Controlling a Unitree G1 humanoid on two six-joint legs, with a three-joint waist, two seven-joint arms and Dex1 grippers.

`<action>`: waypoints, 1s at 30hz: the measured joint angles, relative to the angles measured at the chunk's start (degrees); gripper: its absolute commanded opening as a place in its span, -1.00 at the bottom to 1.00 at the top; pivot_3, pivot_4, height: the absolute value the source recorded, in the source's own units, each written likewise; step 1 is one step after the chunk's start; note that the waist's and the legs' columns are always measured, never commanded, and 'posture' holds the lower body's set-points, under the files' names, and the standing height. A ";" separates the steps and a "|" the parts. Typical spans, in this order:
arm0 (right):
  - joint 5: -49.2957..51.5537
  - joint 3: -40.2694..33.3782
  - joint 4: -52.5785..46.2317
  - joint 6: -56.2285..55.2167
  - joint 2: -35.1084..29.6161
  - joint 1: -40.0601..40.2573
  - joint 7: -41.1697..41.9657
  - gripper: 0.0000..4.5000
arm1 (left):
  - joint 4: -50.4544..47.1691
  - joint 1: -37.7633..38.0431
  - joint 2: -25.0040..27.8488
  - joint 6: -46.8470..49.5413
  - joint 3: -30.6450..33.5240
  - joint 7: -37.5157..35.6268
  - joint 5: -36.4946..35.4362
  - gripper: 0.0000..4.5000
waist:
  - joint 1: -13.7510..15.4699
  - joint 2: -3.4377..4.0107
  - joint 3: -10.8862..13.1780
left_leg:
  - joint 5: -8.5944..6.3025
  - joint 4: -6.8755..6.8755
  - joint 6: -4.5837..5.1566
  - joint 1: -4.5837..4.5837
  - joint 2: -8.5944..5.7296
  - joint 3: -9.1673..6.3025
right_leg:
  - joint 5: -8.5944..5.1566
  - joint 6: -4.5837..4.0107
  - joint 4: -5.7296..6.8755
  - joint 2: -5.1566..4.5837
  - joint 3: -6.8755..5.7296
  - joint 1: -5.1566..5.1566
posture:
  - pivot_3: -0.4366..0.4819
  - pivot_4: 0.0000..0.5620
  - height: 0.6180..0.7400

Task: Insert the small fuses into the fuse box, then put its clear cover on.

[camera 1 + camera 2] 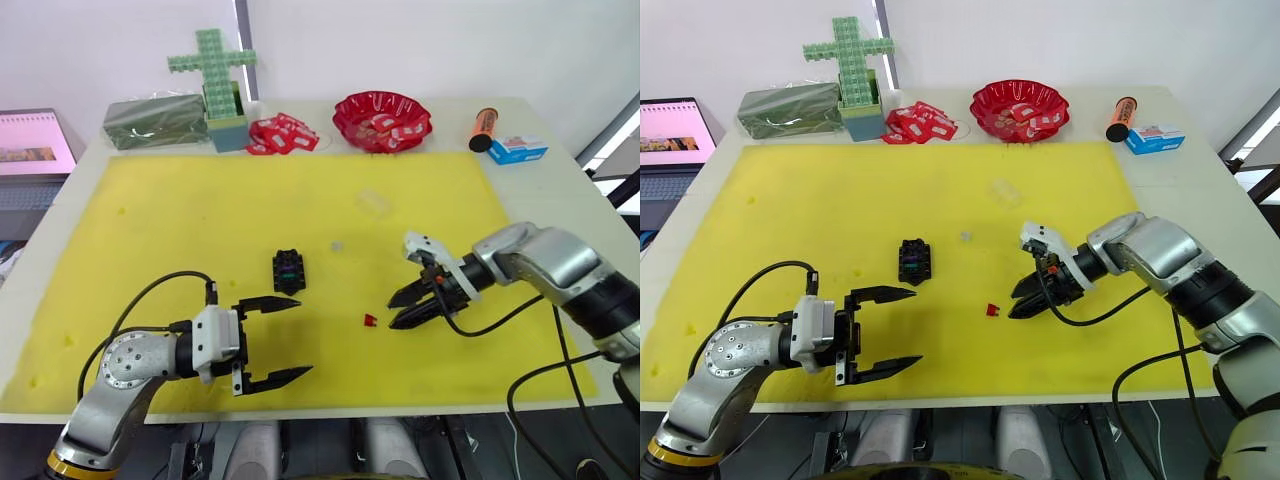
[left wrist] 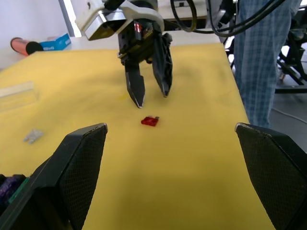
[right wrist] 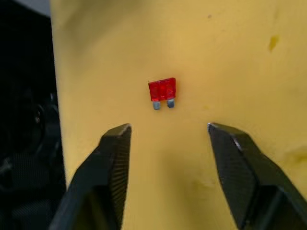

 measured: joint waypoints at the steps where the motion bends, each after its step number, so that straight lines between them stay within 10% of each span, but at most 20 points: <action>1: -1.59 0.00 1.35 -0.48 1.20 -0.41 1.42 0.26 | -0.08 0.00 0.01 0.00 0.01 0.03 0.01 1.00 | 0.01 0.00 0.00 | 0.00 0.00 0.00 0.01 0.00 -0.01 | 0.00 0.00 0.03 0.00 0.00 -0.01 | -0.05 -0.47 1.00; 9: -8.81 -0.48 5.99 -1.48 5.74 -1.21 8.60 -0.60 | -0.16 0.42 0.10 0.00 0.03 0.06 0.11 1.00 | 0.04 0.01 0.00 | 0.00 0.00 -0.01 0.04 0.01 -0.05 | 0.01 -0.02 0.04 -0.03 -0.01 0.02 | -0.05 -0.47 1.00; 30: -15.01 -0.10 12.79 0.92 12.33 -5.87 13.49 -0.60 | -1.13 -0.30 0.24 1.69 -0.04 1.86 0.10 1.00 | -0.04 0.03 0.00 | 0.00 -0.01 -0.01 0.05 -0.02 -0.06 | 0.02 -0.03 0.08 -0.07 -0.01 0.03 | -0.05 -0.47 1.00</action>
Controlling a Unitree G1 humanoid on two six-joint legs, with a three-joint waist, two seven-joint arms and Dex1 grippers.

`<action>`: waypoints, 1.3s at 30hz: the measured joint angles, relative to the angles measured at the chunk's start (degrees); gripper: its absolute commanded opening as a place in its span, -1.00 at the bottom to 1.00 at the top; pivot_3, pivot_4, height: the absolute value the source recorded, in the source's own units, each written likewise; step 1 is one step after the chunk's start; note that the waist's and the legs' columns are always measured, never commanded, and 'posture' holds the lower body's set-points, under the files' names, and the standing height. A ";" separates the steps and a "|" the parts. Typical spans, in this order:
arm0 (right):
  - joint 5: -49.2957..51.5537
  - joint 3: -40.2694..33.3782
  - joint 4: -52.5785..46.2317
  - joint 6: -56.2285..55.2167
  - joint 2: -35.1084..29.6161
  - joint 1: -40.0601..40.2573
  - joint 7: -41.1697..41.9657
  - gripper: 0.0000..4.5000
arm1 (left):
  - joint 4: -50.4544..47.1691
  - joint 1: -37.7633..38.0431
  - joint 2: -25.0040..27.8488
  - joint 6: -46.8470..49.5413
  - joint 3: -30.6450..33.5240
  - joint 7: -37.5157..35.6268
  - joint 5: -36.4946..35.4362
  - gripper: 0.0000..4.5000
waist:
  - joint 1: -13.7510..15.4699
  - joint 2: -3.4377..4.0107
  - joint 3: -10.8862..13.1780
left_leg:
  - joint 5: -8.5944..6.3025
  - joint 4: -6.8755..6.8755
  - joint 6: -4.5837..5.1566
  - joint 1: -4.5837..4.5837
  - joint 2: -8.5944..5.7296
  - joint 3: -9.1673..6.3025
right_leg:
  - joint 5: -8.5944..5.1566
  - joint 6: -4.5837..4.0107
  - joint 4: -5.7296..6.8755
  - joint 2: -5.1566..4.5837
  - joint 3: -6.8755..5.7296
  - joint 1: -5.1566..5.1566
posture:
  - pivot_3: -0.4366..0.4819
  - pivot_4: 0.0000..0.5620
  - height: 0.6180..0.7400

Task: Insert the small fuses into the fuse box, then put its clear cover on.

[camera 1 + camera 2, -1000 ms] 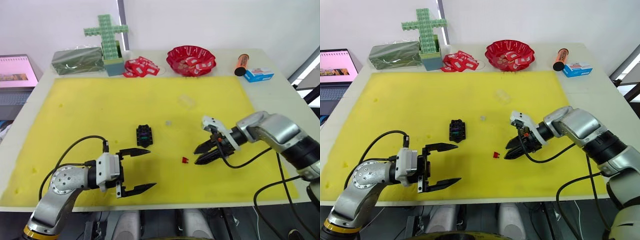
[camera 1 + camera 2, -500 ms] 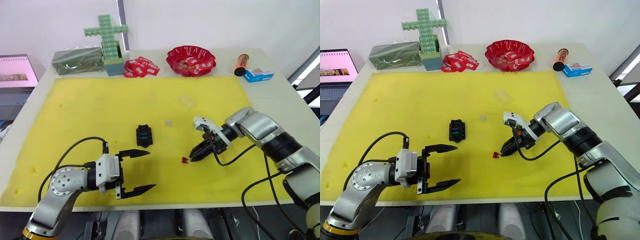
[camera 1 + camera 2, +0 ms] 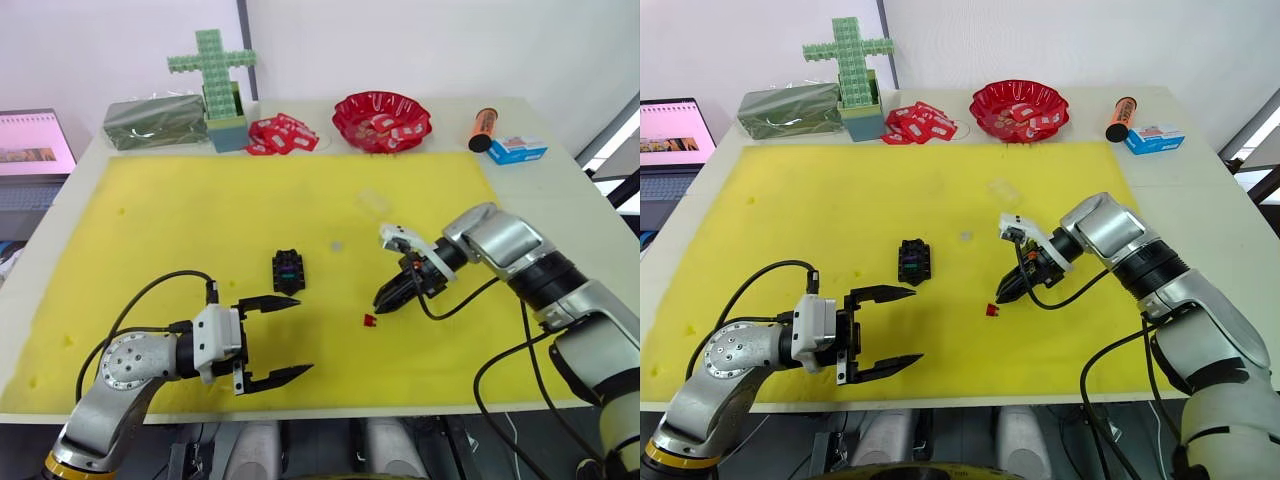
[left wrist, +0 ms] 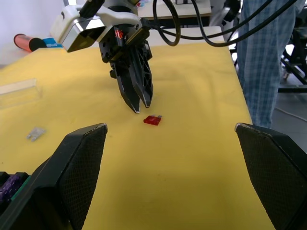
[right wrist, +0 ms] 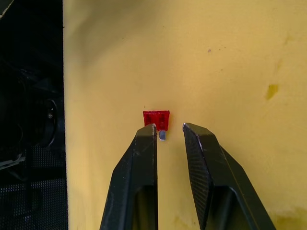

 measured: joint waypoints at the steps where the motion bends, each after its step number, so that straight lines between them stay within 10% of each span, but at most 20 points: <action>1: -0.07 0.43 0.46 0.01 0.55 -0.10 0.02 -0.60 | -0.18 0.00 -0.07 0.11 -0.02 0.26 0.00 1.00 | -0.01 0.00 0.00 | 0.00 0.00 0.00 0.00 0.00 0.00 | 0.00 0.00 0.01 0.00 0.00 0.00 | -0.05 -0.47 1.00; 24: -0.66 3.90 0.60 -0.85 1.07 -1.02 0.14 -0.60 | -2.39 0.34 -0.06 1.34 -0.19 1.90 0.04 1.00 | 0.03 0.00 0.00 | 0.00 0.02 0.00 0.02 -0.04 0.00 | 0.01 0.01 0.06 0.00 0.00 0.01 | -0.05 -0.47 1.00; 28: -1.24 3.80 0.61 -1.22 1.29 -1.01 0.32 -0.99 | -2.38 0.72 0.06 1.23 -0.19 1.81 0.06 1.00 | 0.02 0.00 0.00 | 0.00 0.02 0.00 0.03 -0.04 0.00 | 0.01 0.01 0.08 0.00 0.00 0.01 | -0.05 -0.47 1.00; 39: 2.48 0.24 -4.64 6.27 -2.60 1.70 0.51 -0.99 | 0.58 0.94 0.21 -0.89 -0.18 -0.54 0.15 1.00 | 0.08 0.00 -0.01 | 0.00 0.02 0.00 0.07 -0.04 0.00 | 0.00 0.00 0.10 0.00 0.00 0.05 | -0.05 -0.47 1.00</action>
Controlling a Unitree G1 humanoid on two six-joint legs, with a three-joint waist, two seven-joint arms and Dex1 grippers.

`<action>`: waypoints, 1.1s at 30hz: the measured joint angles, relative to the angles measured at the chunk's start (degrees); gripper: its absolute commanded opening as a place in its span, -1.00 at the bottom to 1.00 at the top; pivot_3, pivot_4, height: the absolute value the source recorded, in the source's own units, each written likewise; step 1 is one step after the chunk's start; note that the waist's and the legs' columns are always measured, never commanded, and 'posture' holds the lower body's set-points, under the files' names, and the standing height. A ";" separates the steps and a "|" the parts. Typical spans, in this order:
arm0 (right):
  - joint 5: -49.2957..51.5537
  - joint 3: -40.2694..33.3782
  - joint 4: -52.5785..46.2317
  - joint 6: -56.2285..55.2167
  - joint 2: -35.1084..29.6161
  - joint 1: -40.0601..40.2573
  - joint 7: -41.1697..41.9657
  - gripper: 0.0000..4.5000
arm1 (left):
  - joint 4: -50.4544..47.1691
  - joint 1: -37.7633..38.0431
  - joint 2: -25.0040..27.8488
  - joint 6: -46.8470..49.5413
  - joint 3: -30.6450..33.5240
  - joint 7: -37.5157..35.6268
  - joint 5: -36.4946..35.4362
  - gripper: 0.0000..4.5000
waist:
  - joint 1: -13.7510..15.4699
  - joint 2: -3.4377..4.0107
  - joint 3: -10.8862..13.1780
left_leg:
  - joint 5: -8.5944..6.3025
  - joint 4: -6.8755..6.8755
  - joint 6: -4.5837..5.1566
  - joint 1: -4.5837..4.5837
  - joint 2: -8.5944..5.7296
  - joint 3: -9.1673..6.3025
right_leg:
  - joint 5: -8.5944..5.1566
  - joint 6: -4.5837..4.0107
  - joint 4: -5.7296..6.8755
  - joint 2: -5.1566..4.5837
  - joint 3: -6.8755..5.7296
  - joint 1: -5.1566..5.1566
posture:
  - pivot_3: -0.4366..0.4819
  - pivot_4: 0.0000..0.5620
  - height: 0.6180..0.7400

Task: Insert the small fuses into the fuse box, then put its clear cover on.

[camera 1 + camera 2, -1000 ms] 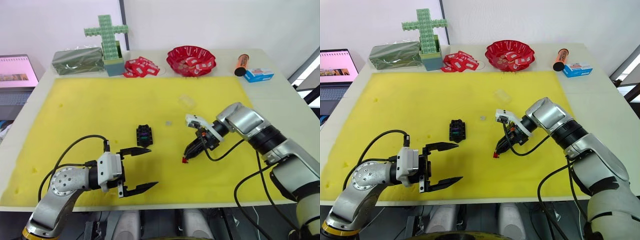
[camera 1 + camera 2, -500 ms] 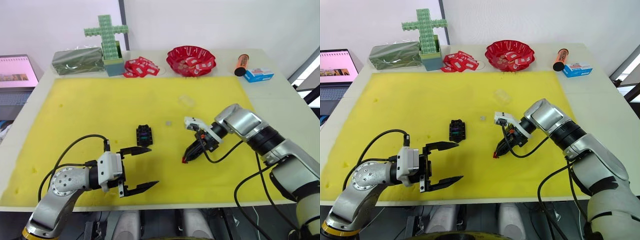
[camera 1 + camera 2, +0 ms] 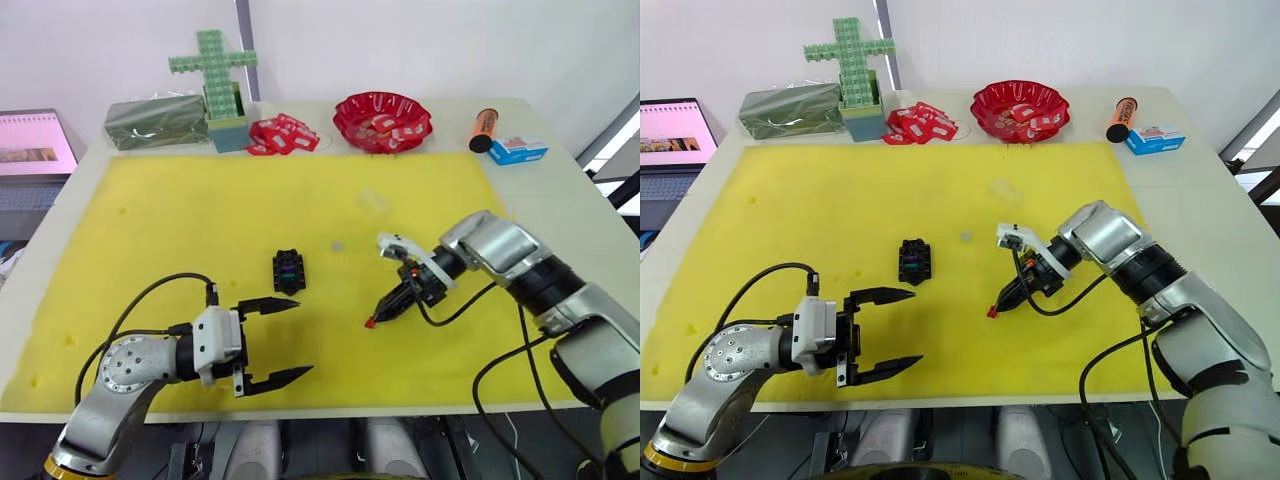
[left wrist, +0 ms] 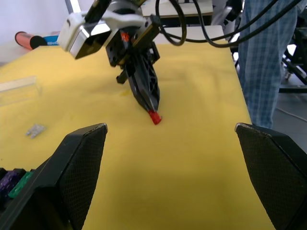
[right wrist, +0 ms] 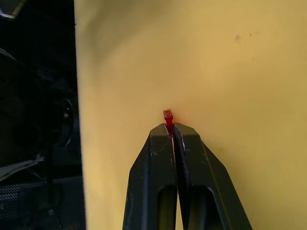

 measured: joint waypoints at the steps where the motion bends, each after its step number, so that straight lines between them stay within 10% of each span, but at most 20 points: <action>1: 0.39 -1.15 -1.08 1.35 -0.57 0.86 -0.11 -0.99 | 0.32 0.03 -0.01 -0.55 0.01 -0.15 0.02 1.00 | 0.00 0.00 0.00 | 0.00 0.00 0.00 0.00 0.00 0.00 | 0.00 0.00 0.00 0.00 0.00 0.00 | -0.05 -0.47 1.00; 10: 15.61 -31.38 -18.23 32.56 0.82 13.29 -17.85 -0.99 | 0.36 1.45 -0.18 -1.86 0.44 -0.31 -0.08 1.00 | 0.35 -0.15 -0.10 | -0.01 -0.02 -0.01 0.00 0.03 -0.11 | 0.00 -0.02 -0.02 -0.05 -0.04 0.06 | -0.05 -0.47 1.00; 18: 47.06 -59.96 -33.16 37.28 21.33 37.79 -69.05 -0.99 | 0.45 1.30 -0.60 -1.77 1.69 0.22 -0.73 1.00 | 1.16 -0.06 -0.11 | 0.00 0.01 0.00 -0.01 0.05 -0.01 | 0.02 -0.05 0.00 0.01 0.02 0.06 | -0.05 -0.47 1.00; 26: 82.98 -52.75 -33.99 20.39 13.48 45.48 -109.42 -0.99 | 1.71 -0.72 -0.58 -1.65 1.67 -0.05 -1.03 1.00 | 1.01 -0.06 -0.12 | 0.01 0.03 0.02 0.00 0.02 0.01 | 0.01 -0.04 -0.08 0.06 0.04 0.14 | -0.05 -0.47 1.00; 33: 90.68 -43.55 -35.55 7.31 10.07 48.22 -118.78 -0.99 | 1.71 -0.66 -0.46 -1.65 1.70 -0.02 -1.04 1.00 | 0.85 -0.07 -0.12 | 0.01 0.01 0.03 0.01 0.06 -0.02 | -0.01 -0.02 -0.08 0.13 0.04 0.14 | -0.05 -0.47 1.00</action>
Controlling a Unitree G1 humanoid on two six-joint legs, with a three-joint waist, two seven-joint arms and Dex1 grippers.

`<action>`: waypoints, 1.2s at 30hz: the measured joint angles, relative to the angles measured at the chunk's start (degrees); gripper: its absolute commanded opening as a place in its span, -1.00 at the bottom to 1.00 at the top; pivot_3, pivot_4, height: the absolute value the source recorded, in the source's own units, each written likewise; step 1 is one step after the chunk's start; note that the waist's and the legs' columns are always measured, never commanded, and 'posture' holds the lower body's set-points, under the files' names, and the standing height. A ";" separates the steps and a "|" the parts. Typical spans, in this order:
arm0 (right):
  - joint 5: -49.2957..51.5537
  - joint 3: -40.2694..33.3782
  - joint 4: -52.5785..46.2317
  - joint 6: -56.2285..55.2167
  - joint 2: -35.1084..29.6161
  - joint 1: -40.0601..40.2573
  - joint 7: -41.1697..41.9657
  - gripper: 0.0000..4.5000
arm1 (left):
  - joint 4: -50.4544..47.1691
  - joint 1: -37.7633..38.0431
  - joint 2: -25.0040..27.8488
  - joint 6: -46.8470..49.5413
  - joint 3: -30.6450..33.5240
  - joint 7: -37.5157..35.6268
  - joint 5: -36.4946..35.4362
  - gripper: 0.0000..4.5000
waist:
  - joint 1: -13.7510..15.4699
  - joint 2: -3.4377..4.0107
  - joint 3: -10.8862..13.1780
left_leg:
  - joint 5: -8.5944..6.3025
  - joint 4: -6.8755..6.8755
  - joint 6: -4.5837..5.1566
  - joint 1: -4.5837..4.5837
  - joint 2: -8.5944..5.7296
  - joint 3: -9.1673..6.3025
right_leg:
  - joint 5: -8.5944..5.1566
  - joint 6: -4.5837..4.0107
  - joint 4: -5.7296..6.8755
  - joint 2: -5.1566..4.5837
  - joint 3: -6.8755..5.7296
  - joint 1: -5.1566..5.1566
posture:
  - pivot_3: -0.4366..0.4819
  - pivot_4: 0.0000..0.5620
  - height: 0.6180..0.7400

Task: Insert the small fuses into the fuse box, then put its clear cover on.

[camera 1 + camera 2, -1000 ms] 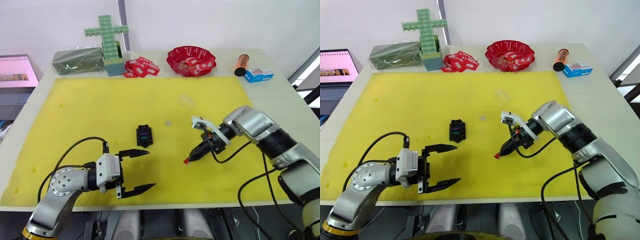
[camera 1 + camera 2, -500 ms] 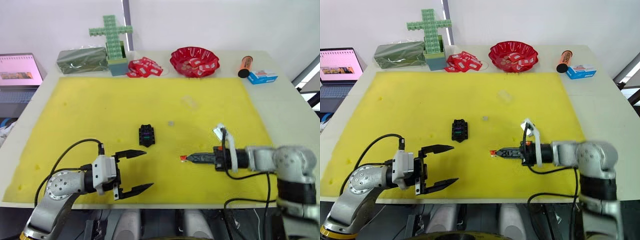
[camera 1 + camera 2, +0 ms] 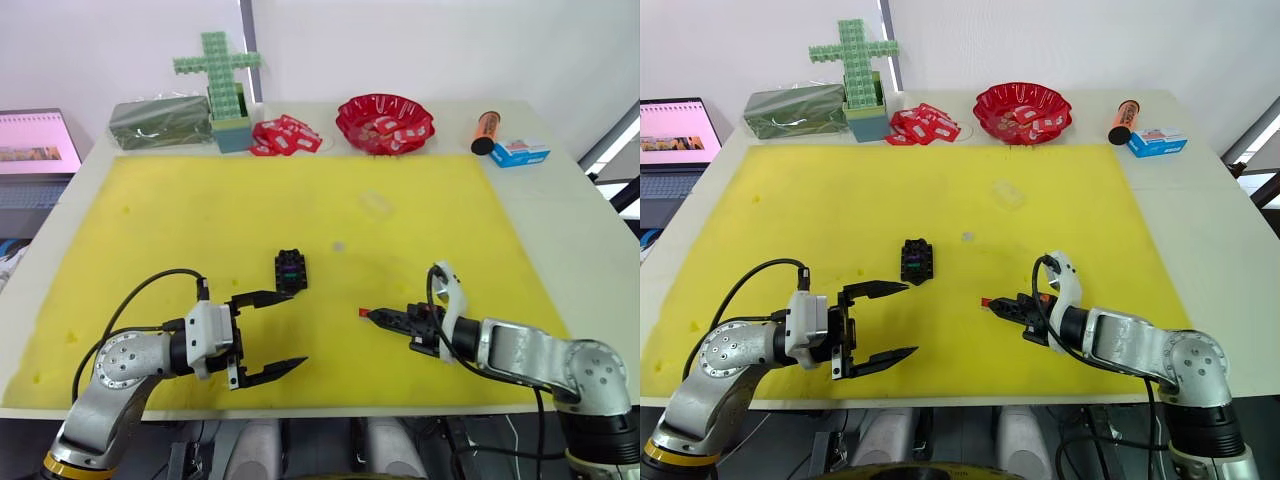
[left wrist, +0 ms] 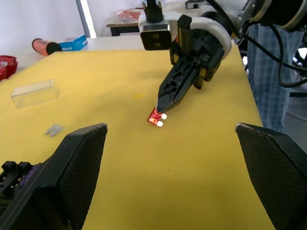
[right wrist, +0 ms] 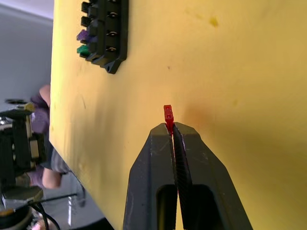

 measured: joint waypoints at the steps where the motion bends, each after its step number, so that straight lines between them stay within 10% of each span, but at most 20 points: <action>1: 0.13 0.52 -0.38 -0.94 -0.07 0.21 -0.04 -0.99 | -0.01 0.05 0.02 0.00 0.00 0.02 0.00 1.00 | 0.01 0.00 0.00 | 0.00 0.00 0.00 0.00 0.01 0.00 | 0.00 0.00 0.00 0.00 0.00 0.00 | -0.05 -0.47 1.00; 6: 0.22 2.80 -0.88 -3.27 -0.82 0.46 0.10 -0.69 | -0.15 0.47 0.03 0.10 -0.01 0.26 0.01 1.00 | 0.30 0.00 0.00 | 0.00 0.02 0.00 0.00 0.01 0.00 | 0.00 -0.01 0.00 -0.02 0.01 0.00 | -0.05 -0.47 1.00; 16: 0.90 3.91 3.77 4.90 -17.59 -3.34 15.99 0.86 | -0.17 0.00 -0.08 0.23 -0.27 0.24 0.05 1.00 | 0.44 -0.03 0.00 | 0.00 0.04 0.00 0.01 0.02 -0.01 | -0.01 -0.03 -0.06 -0.05 0.02 0.03 | -0.05 -0.47 1.00; 20: -4.53 6.82 9.59 11.90 -20.52 -12.50 27.96 0.86 | -0.10 -0.70 -0.13 0.20 -0.78 -0.02 0.01 1.00 | 0.29 -0.02 0.01 | 0.00 0.03 0.00 0.00 0.03 0.03 | -0.01 -0.03 -0.07 -0.03 0.03 -0.02 | -0.05 -0.47 1.00; 26: -25.30 14.75 18.19 16.89 -18.00 -26.44 50.39 0.11 | 0.00 -1.96 -0.07 -0.25 -1.55 -1.23 0.06 1.00 | 0.51 -0.02 0.01 | -0.01 -0.01 0.01 -0.07 0.02 0.02 | -0.01 -0.03 -0.08 0.02 -0.02 -0.09 | -0.05 -0.47 1.00; 36: -49.13 23.47 28.18 14.61 -12.48 -33.97 73.40 0.11 | 0.18 -2.18 0.05 -0.22 -1.57 -1.29 0.34 1.00 | 0.43 -0.01 0.01 | -0.01 0.02 0.01 -0.08 0.00 0.03 | 0.01 -0.02 -0.06 -0.02 -0.01 -0.10 | -0.05 -0.47 1.00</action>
